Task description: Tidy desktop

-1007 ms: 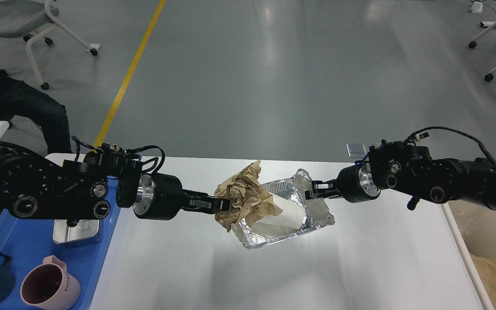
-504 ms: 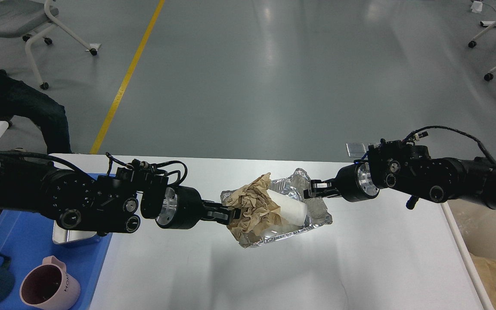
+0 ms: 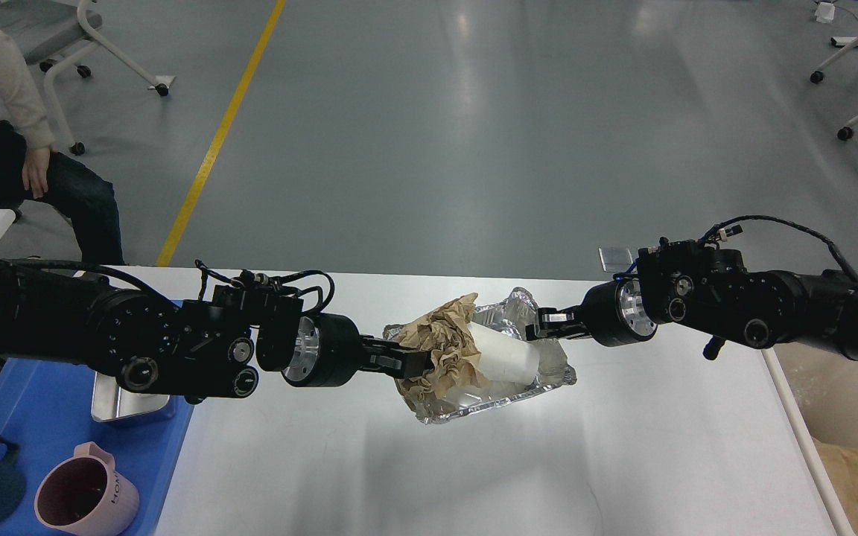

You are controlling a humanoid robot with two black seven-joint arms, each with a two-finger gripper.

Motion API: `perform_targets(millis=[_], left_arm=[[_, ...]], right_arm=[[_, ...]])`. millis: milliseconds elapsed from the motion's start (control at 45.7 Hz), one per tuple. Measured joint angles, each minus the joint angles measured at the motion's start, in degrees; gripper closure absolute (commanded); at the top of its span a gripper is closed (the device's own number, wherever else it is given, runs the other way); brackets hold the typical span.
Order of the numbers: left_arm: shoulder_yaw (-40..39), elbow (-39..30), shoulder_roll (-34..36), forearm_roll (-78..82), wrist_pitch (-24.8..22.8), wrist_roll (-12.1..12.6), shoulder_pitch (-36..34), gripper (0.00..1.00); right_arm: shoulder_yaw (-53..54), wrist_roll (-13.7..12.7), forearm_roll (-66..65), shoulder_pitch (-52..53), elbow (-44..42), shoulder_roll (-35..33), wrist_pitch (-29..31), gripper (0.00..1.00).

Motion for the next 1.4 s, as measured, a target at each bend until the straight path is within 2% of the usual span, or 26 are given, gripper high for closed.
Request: perform_targets(millis=[372,657,810,985,1117,1270,1401], left_arm=[[-1.23,-0.53,4.17,-0.66,-0.78,-0.21,-0.26,0.04],[-7.94,-0.72,13.84,-0.80,-3.14,-0.40,0.52,0.04],[-13.13,-0.71,20.70,-2.49,-3.33,-0.51,4.11,0.04],[-24.93,-0.66,29.30,-5.94,-3.35,-0.54,13.13,0.04],[-37.50,-0.55,33.31,-9.46,-2.88,-0.54,23.07,0.04],[-54.35,-0.51,32.96,-16.32,-1.48,-0.85,36.20,0.04],[-71.96,-0.33,28.31,-23.41,-0.18,-2.20,50.39,0.04]], right_arm=[[-0.08,0.07,1.20,-0.23,0.12,-1.18,0.05,1.00],[-0.22,0.18,3.44,-0.77,-0.05,-1.29,0.17,1.00],[-0.09,0.18,4.53,-2.13,0.10,-2.16,-0.09,1.00],[0.63,0.18,6.45,-3.74,0.44,-4.33,-1.26,1.00],[1.19,0.18,7.03,-5.24,0.56,-5.48,-2.31,1.00],[1.75,0.18,8.78,-6.34,0.73,-7.51,-3.66,1.00],[1.90,0.18,10.48,-8.04,0.90,-10.10,-4.39,0.99]])
